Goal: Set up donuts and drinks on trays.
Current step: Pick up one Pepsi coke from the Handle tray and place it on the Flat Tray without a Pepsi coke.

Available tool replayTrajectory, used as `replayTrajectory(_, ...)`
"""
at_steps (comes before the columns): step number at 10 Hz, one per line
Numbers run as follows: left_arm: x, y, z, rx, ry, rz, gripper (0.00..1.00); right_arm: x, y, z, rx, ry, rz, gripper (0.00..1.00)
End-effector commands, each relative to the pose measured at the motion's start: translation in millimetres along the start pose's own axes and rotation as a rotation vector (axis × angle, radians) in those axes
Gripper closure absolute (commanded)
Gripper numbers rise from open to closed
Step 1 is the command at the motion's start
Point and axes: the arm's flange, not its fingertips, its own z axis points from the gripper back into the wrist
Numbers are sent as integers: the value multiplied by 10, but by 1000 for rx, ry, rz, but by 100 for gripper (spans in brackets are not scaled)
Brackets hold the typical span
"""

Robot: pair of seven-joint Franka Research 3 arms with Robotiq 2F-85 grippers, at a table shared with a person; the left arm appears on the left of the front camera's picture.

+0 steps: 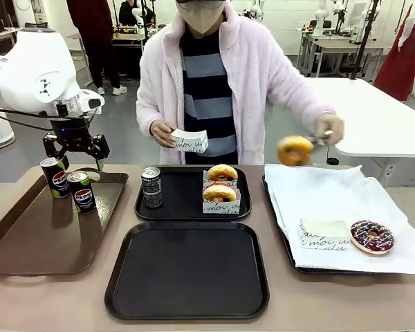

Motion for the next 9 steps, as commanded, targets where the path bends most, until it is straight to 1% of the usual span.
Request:
replayTrajectory(1, -137, 105, -33, -40, -42, -13, 0, -7, 6, -2, 2, 5, 1, 0)
replayTrajectory(2, -197, 130, -76, -40, -45, -4, 0, -7, 6, -2, 2, 5, 1, 0)
replayTrajectory(4, -221, 136, -153, -69, -14, -8, 0, -7, 6, -2, 2, 5, 1, 0)
replayTrajectory(7, -224, 116, -247, -61, 5, -4, 0, -7, 6, -2, 2, 5, 1, 0)
replayTrajectory(9, -193, 115, -315, -34, 35, -5, 0, -7, 6, -2, 2, 5, 1, 0)
